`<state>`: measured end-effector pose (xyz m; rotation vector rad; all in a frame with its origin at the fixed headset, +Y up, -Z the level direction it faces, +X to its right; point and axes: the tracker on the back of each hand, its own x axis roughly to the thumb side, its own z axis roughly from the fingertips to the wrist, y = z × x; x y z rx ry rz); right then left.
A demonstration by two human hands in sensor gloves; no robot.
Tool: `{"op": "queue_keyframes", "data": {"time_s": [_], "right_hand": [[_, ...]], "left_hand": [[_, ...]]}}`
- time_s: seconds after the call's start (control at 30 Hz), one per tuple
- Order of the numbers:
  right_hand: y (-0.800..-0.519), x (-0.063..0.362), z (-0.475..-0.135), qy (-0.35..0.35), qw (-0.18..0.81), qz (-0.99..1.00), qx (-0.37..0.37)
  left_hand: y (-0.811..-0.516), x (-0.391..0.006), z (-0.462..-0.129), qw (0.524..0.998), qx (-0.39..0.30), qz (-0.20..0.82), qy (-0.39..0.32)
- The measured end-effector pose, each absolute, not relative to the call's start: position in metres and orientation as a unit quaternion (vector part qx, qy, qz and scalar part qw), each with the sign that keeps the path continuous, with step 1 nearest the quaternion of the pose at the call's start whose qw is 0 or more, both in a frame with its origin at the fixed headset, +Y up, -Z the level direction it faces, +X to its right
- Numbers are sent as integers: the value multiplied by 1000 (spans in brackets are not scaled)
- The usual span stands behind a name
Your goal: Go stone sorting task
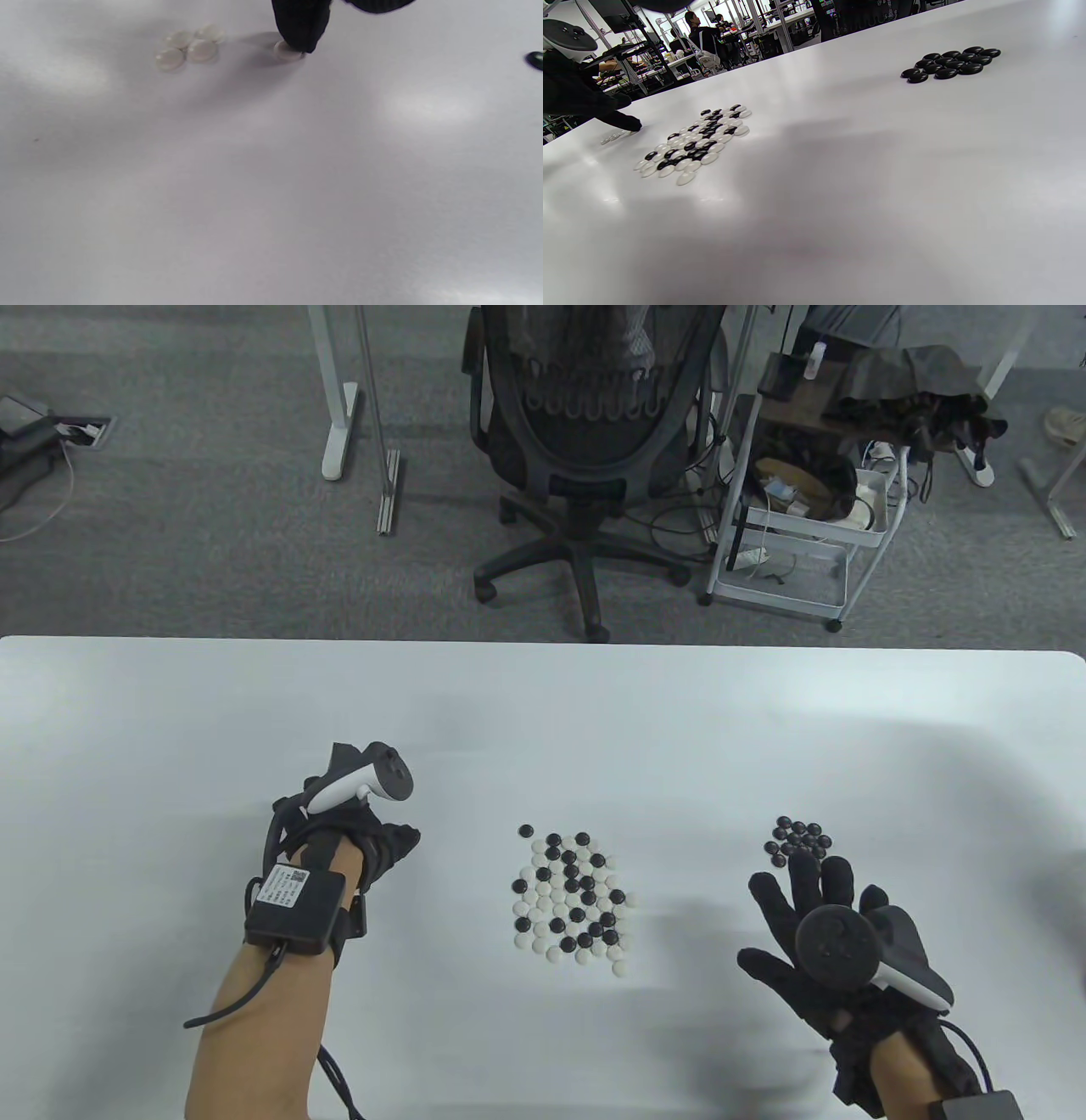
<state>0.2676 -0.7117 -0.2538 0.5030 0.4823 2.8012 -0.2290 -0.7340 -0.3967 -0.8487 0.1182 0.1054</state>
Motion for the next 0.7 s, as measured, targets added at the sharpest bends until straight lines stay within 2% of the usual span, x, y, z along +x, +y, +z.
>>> {"op": "queue_keyframes", "data": {"time_s": [0.37,0.5,0.7], "right_hand": [[-712,266,-253,166,126,963,173],[-712,266,-253,165,126,963,174],[-712,265,-253,169,124,962,174]], "left_hand": [[-731,-252,-392,907,-405,55,103],[-718,-238,-393,917,-387,65,73],[-701,-176,-397,917,-389,74,-50]]}}
